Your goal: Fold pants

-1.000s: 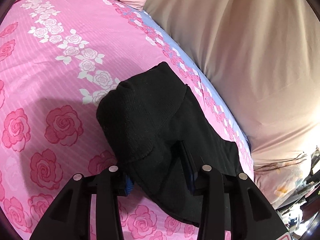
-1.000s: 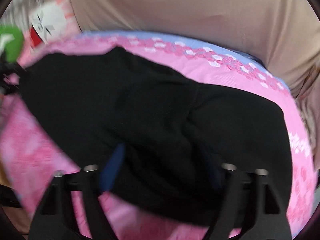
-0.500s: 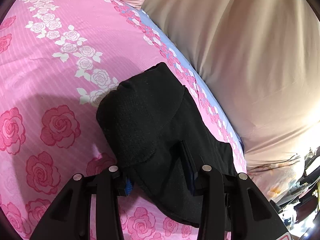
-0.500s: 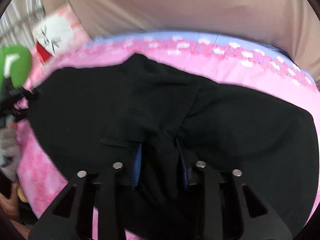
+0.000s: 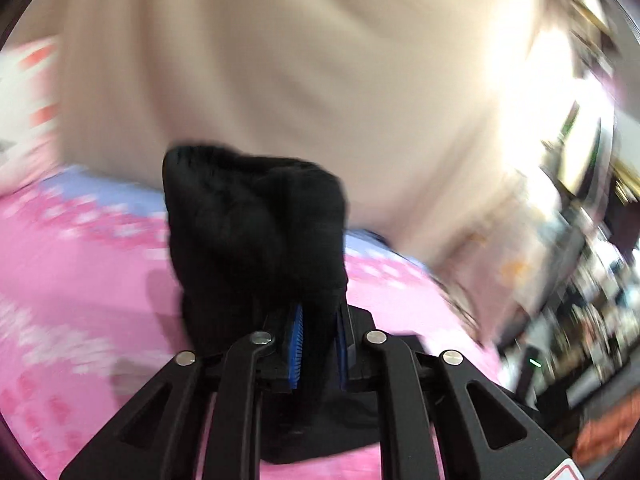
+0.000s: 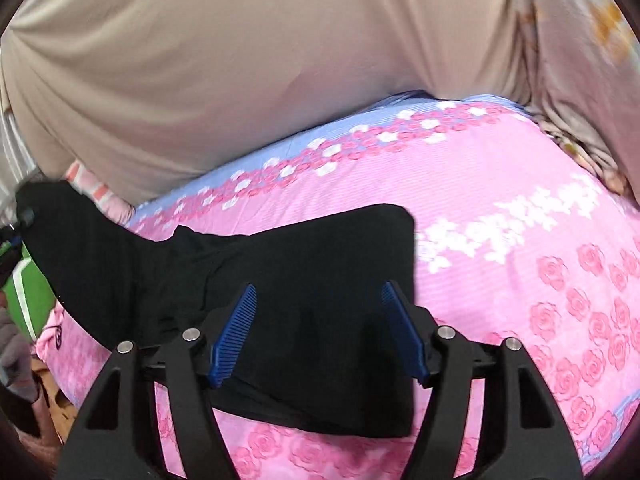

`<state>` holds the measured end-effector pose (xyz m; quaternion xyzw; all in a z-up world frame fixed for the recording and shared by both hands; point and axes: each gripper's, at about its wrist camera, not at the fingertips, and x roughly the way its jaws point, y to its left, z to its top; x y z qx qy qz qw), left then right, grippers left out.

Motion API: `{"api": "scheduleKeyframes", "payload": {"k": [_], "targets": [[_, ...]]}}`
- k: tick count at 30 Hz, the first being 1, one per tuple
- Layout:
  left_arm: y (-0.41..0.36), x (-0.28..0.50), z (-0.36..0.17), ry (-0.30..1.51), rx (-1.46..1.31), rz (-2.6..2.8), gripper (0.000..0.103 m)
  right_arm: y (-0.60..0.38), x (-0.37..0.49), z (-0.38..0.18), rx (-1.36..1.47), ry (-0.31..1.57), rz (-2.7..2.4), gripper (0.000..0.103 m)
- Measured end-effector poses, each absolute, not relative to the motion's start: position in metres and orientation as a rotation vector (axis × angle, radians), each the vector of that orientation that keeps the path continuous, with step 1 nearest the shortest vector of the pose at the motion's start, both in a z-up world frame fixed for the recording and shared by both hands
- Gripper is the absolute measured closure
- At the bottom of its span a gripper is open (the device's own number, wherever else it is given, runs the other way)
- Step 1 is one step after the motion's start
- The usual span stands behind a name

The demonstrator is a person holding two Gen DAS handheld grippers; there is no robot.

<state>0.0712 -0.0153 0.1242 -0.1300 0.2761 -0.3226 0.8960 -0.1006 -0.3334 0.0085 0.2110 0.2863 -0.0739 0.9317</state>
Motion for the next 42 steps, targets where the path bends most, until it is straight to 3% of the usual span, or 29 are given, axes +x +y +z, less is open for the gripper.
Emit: {"api": "scheduleKeyframes", "payload": {"k": [1, 2, 3, 8, 18, 19, 20, 23, 24, 25, 27, 29, 33, 36, 39, 42], "targets": [[-0.042, 0.068, 0.122, 0.590, -0.252, -0.726, 0.072, -0.339, -0.105, 0.004, 0.450, 0.587, -0.155, 0.038], [-0.060, 0.064, 0.118, 0.607, -0.240, -0.771, 0.049, -0.343, -0.108, 0.002, 0.460, 0.591, -0.155, 0.038], [-0.084, 0.060, 0.110, 0.631, -0.222, -0.819, 0.040, -0.346, -0.108, -0.001, 0.470, 0.592, -0.158, 0.038], [-0.114, 0.061, 0.074, 0.745, -0.240, -0.854, 0.039, -0.353, -0.123, -0.005, 0.515, 0.581, -0.128, 0.035], [-0.038, 0.066, 0.044, 0.767, -0.242, -0.539, 0.035, -0.329, -0.038, -0.015, 0.629, 0.693, 0.098, 0.026], [-0.032, 0.064, 0.041, 0.767, -0.229, -0.513, 0.035, -0.329, -0.026, -0.019, 0.651, 0.716, 0.100, 0.022], [-0.027, 0.062, 0.036, 0.772, -0.215, -0.494, 0.035, -0.328, -0.012, -0.025, 0.685, 0.739, 0.080, 0.012], [-0.003, 0.058, 0.023, 0.796, -0.228, -0.491, 0.034, -0.324, 0.010, -0.029, 0.713, 0.751, 0.055, 0.010], [0.002, 0.058, 0.020, 0.804, -0.238, -0.490, 0.034, -0.320, 0.017, -0.028, 0.708, 0.746, 0.064, 0.016], [0.007, 0.058, 0.016, 0.811, -0.247, -0.488, 0.034, -0.311, 0.026, -0.026, 0.698, 0.756, 0.089, 0.029], [0.016, 0.060, 0.009, 0.824, -0.269, -0.481, 0.034, -0.299, 0.039, -0.020, 0.663, 0.771, 0.077, 0.067], [0.022, 0.062, 0.005, 0.829, -0.288, -0.475, 0.034, -0.285, 0.040, 0.005, 0.612, 0.723, 0.096, 0.081], [0.033, 0.061, 0.014, 0.818, -0.321, -0.485, 0.034, -0.270, 0.007, 0.092, 0.552, 0.505, 0.209, 0.085], [0.034, 0.057, 0.022, 0.799, -0.333, -0.509, 0.034, -0.284, -0.040, 0.123, 0.476, 0.389, 0.150, 0.085], [0.027, 0.057, 0.022, 0.808, -0.343, -0.550, 0.032, -0.313, -0.079, 0.095, 0.462, 0.407, -0.011, 0.085], [0.009, 0.064, 0.013, 0.845, -0.328, -0.578, 0.032, -0.353, -0.093, 0.013, 0.561, 0.573, -0.182, 0.085]]}}
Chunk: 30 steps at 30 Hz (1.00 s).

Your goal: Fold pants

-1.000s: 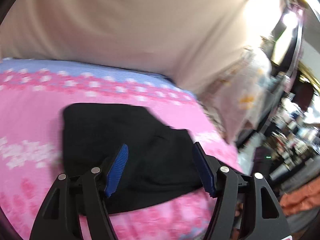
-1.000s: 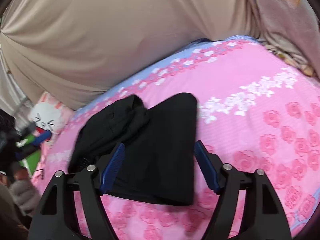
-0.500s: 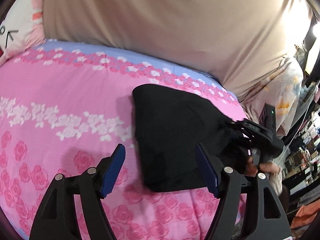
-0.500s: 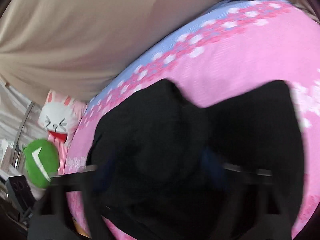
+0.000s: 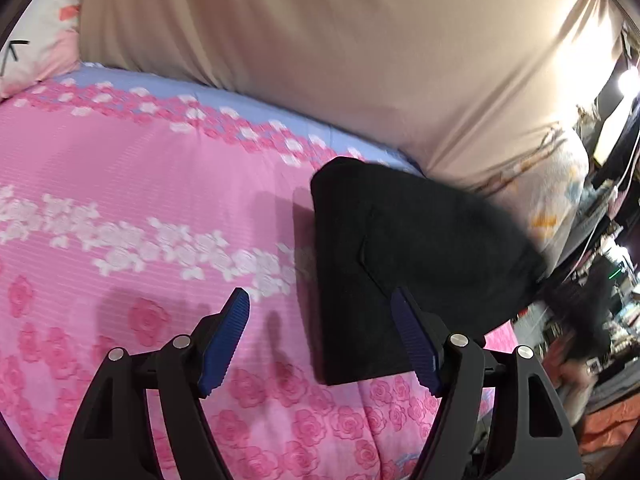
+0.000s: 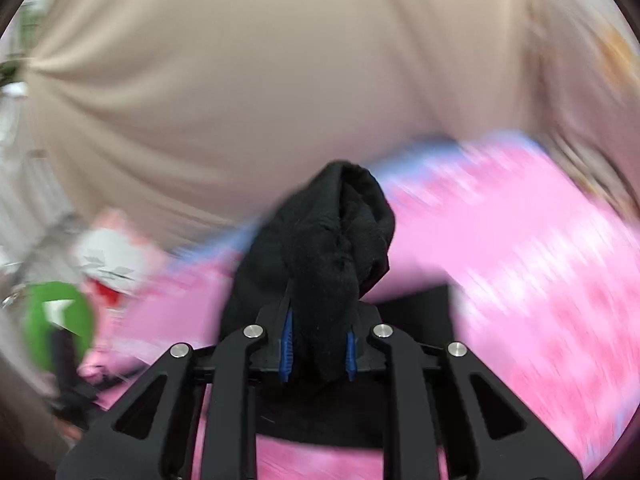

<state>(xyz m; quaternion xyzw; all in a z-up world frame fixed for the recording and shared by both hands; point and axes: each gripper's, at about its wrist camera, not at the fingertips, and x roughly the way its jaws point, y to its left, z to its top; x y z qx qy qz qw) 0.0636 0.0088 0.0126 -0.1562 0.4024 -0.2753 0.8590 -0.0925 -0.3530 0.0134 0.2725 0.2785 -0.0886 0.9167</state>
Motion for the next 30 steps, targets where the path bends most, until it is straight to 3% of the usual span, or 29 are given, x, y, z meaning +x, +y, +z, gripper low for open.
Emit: {"api": "scheduleKeyframes", "payload": {"k": [3, 8, 11, 16, 18, 19, 20, 21, 24, 27, 29, 30], "targets": [[-0.016, 0.077, 0.000, 0.910, -0.324, -0.625, 0.032, -0.380, -0.096, -0.051, 0.698, 0.655, -0.186, 0.078], [-0.051, 0.090, -0.012, 0.979, -0.331, -0.663, 0.029, -0.389, -0.112, -0.037, 0.694, 0.585, -0.178, 0.061], [-0.059, 0.102, -0.025, 1.016, -0.365, -0.620, 0.024, -0.403, -0.119, -0.031, 0.690, 0.554, -0.202, 0.043], [-0.071, 0.130, -0.055, 1.126, -0.464, -0.609, 0.023, -0.416, -0.113, -0.036, 0.742, 0.550, -0.156, 0.041], [-0.075, 0.140, -0.069, 1.178, -0.536, -0.644, 0.022, -0.414, -0.102, -0.042, 0.769, 0.573, -0.123, 0.036], [-0.076, 0.144, -0.073, 1.187, -0.572, -0.672, 0.022, -0.413, -0.099, -0.044, 0.766, 0.580, -0.125, 0.036], [-0.076, 0.146, -0.075, 1.183, -0.588, -0.689, 0.029, -0.409, -0.093, -0.045, 0.755, 0.592, -0.121, 0.041], [-0.077, 0.148, -0.074, 1.174, -0.587, -0.713, 0.053, -0.406, -0.088, -0.045, 0.746, 0.605, -0.111, 0.056], [-0.068, 0.146, -0.062, 1.138, -0.580, -0.738, 0.075, -0.394, -0.079, -0.038, 0.692, 0.617, -0.127, 0.072], [-0.053, 0.137, -0.053, 1.119, -0.581, -0.758, 0.077, -0.383, -0.079, -0.027, 0.675, 0.600, -0.095, 0.081], [-0.044, 0.130, -0.051, 1.108, -0.554, -0.740, 0.075, -0.372, -0.074, -0.026, 0.661, 0.611, -0.058, 0.081], [-0.036, 0.127, -0.053, 1.112, -0.533, -0.717, 0.071, -0.367, -0.071, -0.029, 0.653, 0.628, -0.046, 0.076]]}}
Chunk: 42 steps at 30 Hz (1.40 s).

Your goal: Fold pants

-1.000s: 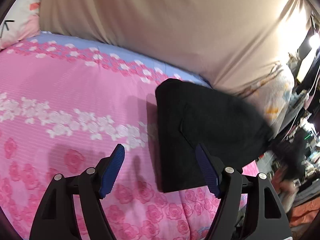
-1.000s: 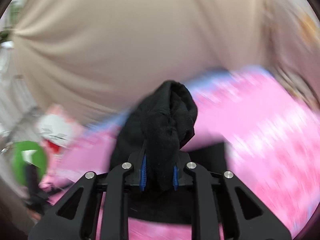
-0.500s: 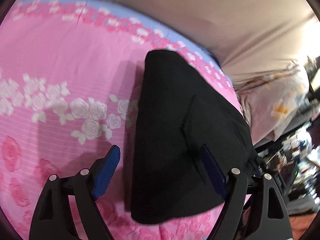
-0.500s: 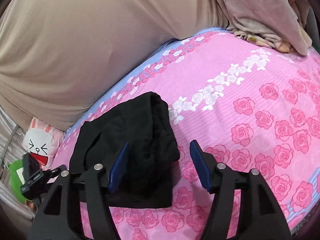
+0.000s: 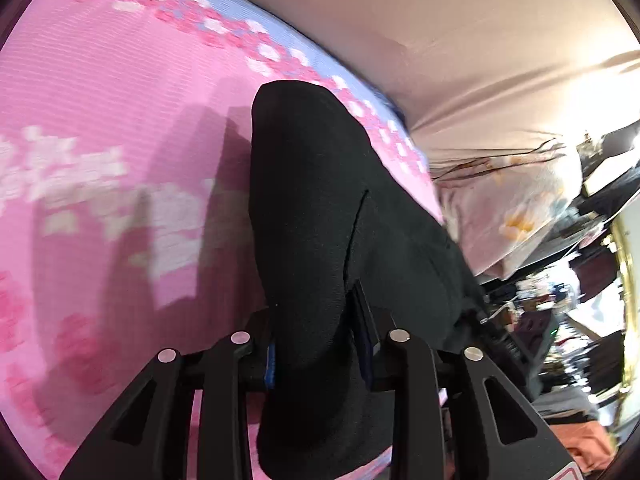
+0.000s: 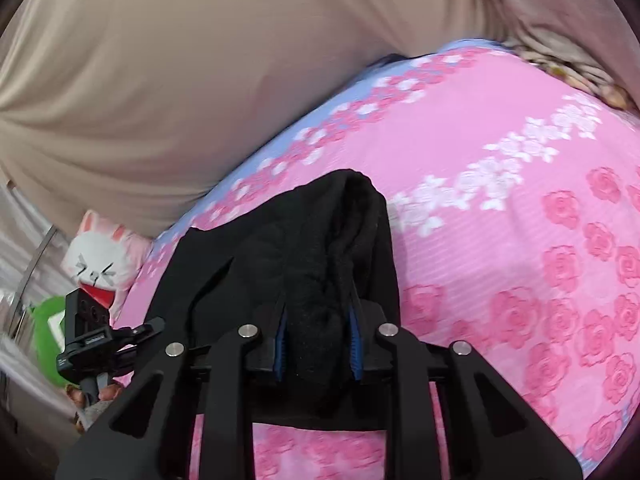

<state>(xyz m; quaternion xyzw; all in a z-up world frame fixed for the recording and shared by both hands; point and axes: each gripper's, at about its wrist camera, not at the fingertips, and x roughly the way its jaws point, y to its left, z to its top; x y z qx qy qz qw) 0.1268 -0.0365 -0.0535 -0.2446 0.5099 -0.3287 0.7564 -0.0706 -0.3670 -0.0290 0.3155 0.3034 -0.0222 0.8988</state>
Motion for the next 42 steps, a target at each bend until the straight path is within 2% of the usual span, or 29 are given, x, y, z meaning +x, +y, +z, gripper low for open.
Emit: {"api": "scheduleKeyframes", "payload": {"k": [2, 4, 5, 7, 9, 11, 15, 20, 21, 22, 23, 24, 25, 27, 30, 32, 34, 37, 40, 41, 42], "targets": [[-0.023, 0.120, -0.056, 1.108, -0.492, -0.668, 0.066, -0.360, -0.064, -0.037, 0.643, 0.666, -0.072, 0.072], [-0.011, 0.107, -0.043, 1.044, -0.422, -0.620, 0.068, -0.354, -0.060, -0.029, 0.635, 0.662, -0.069, 0.079], [-0.007, 0.097, -0.029, 0.984, -0.361, -0.596, 0.065, -0.351, -0.059, -0.022, 0.638, 0.650, -0.053, 0.082], [-0.006, 0.080, -0.003, 0.892, -0.276, -0.606, 0.054, -0.340, -0.054, 0.004, 0.646, 0.608, 0.015, 0.082], [-0.012, 0.061, 0.023, 0.805, -0.233, -0.659, 0.029, -0.322, -0.042, 0.034, 0.627, 0.578, 0.105, 0.083], [-0.024, 0.042, 0.041, 0.726, -0.195, -0.714, 0.015, -0.299, -0.025, 0.063, 0.606, 0.566, 0.221, 0.083], [-0.059, 0.016, 0.059, 0.603, -0.106, -0.714, 0.012, -0.239, 0.012, 0.107, 0.505, 0.611, 0.408, 0.083], [-0.079, 0.028, 0.054, 0.594, -0.067, -0.571, 0.012, -0.169, 0.036, 0.131, 0.303, 0.704, 0.502, 0.083], [-0.077, 0.033, 0.053, 0.593, -0.070, -0.537, 0.016, -0.160, 0.039, 0.133, 0.277, 0.717, 0.511, 0.083], [-0.074, 0.039, 0.051, 0.594, -0.071, -0.504, 0.027, -0.157, 0.038, 0.133, 0.269, 0.723, 0.517, 0.082], [-0.065, 0.049, 0.048, 0.617, -0.078, -0.474, 0.063, -0.157, 0.037, 0.135, 0.260, 0.720, 0.511, 0.076], [-0.060, 0.057, 0.046, 0.639, -0.100, -0.478, 0.081, -0.161, 0.033, 0.137, 0.248, 0.695, 0.471, 0.070], [-0.047, 0.067, 0.045, 0.663, -0.156, -0.497, 0.084, -0.165, 0.026, 0.139, 0.242, 0.667, 0.439, 0.066], [-0.008, 0.075, 0.048, 0.656, -0.250, -0.471, 0.095, -0.199, 0.005, 0.139, 0.275, 0.583, 0.368, 0.048], [0.065, 0.077, 0.051, 0.637, -0.372, -0.401, 0.095, -0.265, -0.032, 0.109, 0.295, 0.550, 0.075, 0.039], [0.102, 0.071, 0.044, 0.641, -0.402, -0.333, 0.095, -0.311, -0.053, 0.065, 0.344, 0.625, -0.102, 0.035], [0.124, 0.070, 0.031, 0.655, -0.402, -0.258, 0.096, -0.353, -0.072, 0.006, 0.483, 0.743, -0.210, 0.035], [0.155, 0.077, -0.001, 0.734, -0.459, -0.179, 0.096, -0.373, -0.087, -0.046, 0.610, 0.824, -0.217, 0.035], [0.180, 0.083, -0.037, 0.816, -0.602, -0.192, 0.096, -0.369, -0.087, -0.066, 0.671, 0.825, -0.146, 0.031], [0.185, 0.082, -0.043, 0.820, -0.638, -0.198, 0.096, -0.365, -0.084, -0.066, 0.661, 0.814, -0.132, 0.021], [0.189, 0.079, -0.049, 0.808, -0.668, -0.211, 0.096, -0.362, -0.080, -0.066, 0.651, 0.811, -0.128, 0.020]]}}
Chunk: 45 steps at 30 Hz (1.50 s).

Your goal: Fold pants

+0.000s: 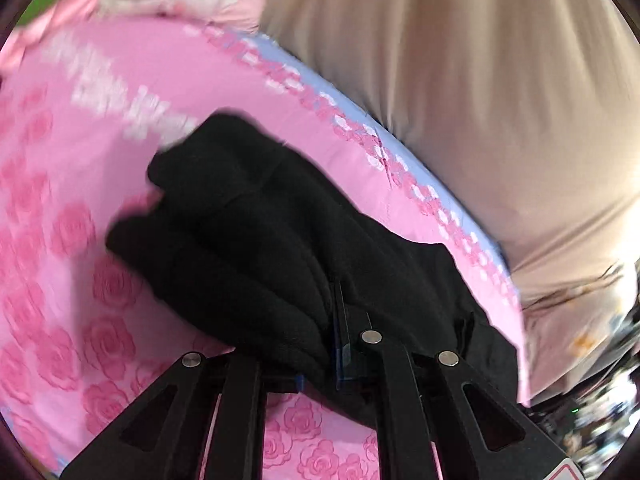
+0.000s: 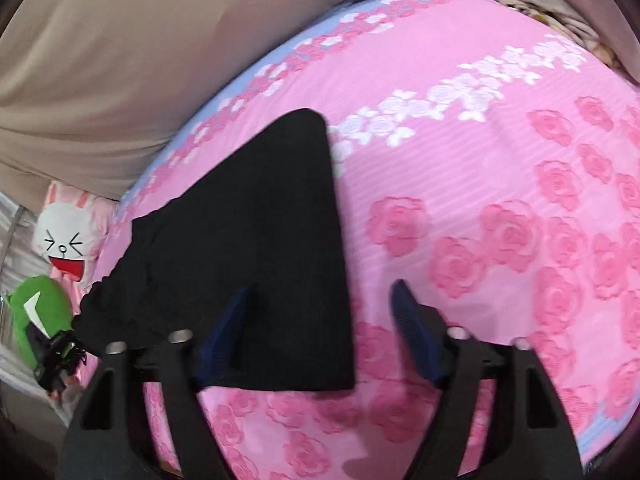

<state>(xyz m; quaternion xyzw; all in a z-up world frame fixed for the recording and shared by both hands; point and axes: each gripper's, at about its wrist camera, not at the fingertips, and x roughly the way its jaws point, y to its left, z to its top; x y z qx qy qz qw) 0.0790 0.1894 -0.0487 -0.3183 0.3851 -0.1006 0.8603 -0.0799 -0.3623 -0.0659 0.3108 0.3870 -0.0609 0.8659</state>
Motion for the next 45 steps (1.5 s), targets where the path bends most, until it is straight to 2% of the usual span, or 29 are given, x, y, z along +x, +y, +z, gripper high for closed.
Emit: {"api": "scheduleKeyframes", "payload": {"k": [1, 2, 3, 5, 6, 8, 10, 12, 15, 17, 19, 20, 21, 22, 23, 30, 37, 40, 43, 44, 45], "targets": [[0.194, 0.078, -0.053, 0.799, -0.689, -0.218, 0.096, -0.359, -0.075, -0.067, 0.642, 0.804, -0.117, 0.023], [0.197, 0.077, -0.056, 0.794, -0.710, -0.223, 0.096, -0.355, -0.068, -0.070, 0.644, 0.810, -0.081, 0.053], [0.198, 0.075, -0.057, 0.781, -0.739, -0.236, 0.096, -0.350, -0.064, -0.066, 0.642, 0.812, -0.084, 0.067], [0.203, 0.075, -0.064, 0.766, -0.792, -0.264, 0.096, -0.345, -0.062, -0.052, 0.622, 0.782, -0.072, 0.081], [0.203, 0.075, -0.066, 0.749, -0.819, -0.289, 0.096, -0.345, -0.065, -0.037, 0.617, 0.740, -0.063, 0.083], [0.201, 0.075, -0.065, 0.745, -0.814, -0.318, 0.096, -0.347, -0.076, 0.001, 0.605, 0.646, -0.024, 0.084], [0.201, 0.076, -0.066, 0.753, -0.782, -0.322, 0.094, -0.349, -0.086, 0.016, 0.568, 0.632, -0.018, 0.083], [0.203, 0.071, -0.073, 0.756, -0.810, -0.349, 0.091, -0.353, -0.088, 0.007, 0.535, 0.676, -0.066, 0.075], [0.213, 0.065, -0.088, 0.758, -0.933, -0.380, 0.080, -0.366, -0.092, -0.037, 0.497, 0.808, -0.261, 0.071], [0.220, 0.062, -0.090, 0.743, -0.997, -0.397, 0.075, -0.370, -0.109, -0.035, 0.545, 0.752, -0.279, 0.070], [0.226, 0.062, -0.086, 0.734, -1.025, -0.394, 0.074, -0.360, -0.114, -0.014, 0.509, 0.691, -0.274, 0.068], [0.227, 0.063, -0.084, 0.726, -1.035, -0.404, 0.073, -0.346, -0.112, 0.003, 0.449, 0.657, -0.247, 0.059], [0.226, 0.064, -0.082, 0.723, -1.045, -0.402, 0.072, -0.335, -0.110, 0.012, 0.413, 0.642, -0.212, 0.042], [0.226, 0.064, -0.083, 0.718, -1.061, -0.397, 0.072, -0.320, -0.104, 0.020, 0.378, 0.634, -0.161, 0.037], [0.226, 0.063, -0.083, 0.707, -1.075, -0.399, 0.067, -0.301, -0.095, 0.024, 0.345, 0.638, -0.101, 0.035], [0.243, 0.045, -0.112, 0.613, -1.266, -0.445, 0.064, -0.167, -0.016, 0.002, 0.255, 0.779, 0.328, 0.035], [0.251, 0.042, -0.099, 0.641, -1.125, -0.426, 0.063, -0.010, 0.033, -0.015, -0.079, 0.809, 0.556, 0.033], [0.254, 0.037, -0.092, 0.619, -1.067, -0.440, 0.063, 0.034, 0.056, -0.028, -0.185, 0.807, 0.598, 0.035], [0.264, 0.029, -0.094, 0.592, -1.058, -0.473, 0.063, 0.054, 0.080, -0.039, -0.224, 0.802, 0.616, 0.051], [0.268, 0.027, -0.097, 0.593, -1.056, -0.473, 0.063, 0.053, 0.083, -0.038, -0.213, 0.807, 0.628, 0.063], [0.272, 0.025, -0.098, 0.591, -1.054, -0.472, 0.063, 0.051, 0.086, -0.034, -0.185, 0.812, 0.641, 0.086]]}}
